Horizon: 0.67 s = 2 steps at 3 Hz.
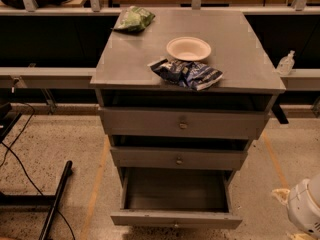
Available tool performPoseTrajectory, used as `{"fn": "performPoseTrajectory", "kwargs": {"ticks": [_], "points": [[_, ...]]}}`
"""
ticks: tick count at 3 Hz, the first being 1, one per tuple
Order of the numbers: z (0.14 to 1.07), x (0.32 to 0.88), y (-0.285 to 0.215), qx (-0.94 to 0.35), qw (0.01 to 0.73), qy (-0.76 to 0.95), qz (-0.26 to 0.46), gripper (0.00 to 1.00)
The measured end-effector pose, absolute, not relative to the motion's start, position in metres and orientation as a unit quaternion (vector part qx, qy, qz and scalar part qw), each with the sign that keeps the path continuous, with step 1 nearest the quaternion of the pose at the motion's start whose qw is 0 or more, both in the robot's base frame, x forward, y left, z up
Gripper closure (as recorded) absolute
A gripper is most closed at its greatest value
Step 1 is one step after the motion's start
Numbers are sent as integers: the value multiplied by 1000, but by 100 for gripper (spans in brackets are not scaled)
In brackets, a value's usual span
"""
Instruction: Close bottom drawer
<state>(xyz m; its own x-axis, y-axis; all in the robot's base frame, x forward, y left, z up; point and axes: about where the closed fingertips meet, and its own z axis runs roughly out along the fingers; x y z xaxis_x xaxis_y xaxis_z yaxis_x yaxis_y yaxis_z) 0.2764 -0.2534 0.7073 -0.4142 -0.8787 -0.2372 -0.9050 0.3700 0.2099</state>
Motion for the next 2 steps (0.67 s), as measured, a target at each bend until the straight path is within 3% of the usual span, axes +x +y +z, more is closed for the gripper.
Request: {"fn": "performPoseTrajectory", "kwargs": {"ticks": [2], "points": [[661,280,-258,-536,23,825,177,0]]}}
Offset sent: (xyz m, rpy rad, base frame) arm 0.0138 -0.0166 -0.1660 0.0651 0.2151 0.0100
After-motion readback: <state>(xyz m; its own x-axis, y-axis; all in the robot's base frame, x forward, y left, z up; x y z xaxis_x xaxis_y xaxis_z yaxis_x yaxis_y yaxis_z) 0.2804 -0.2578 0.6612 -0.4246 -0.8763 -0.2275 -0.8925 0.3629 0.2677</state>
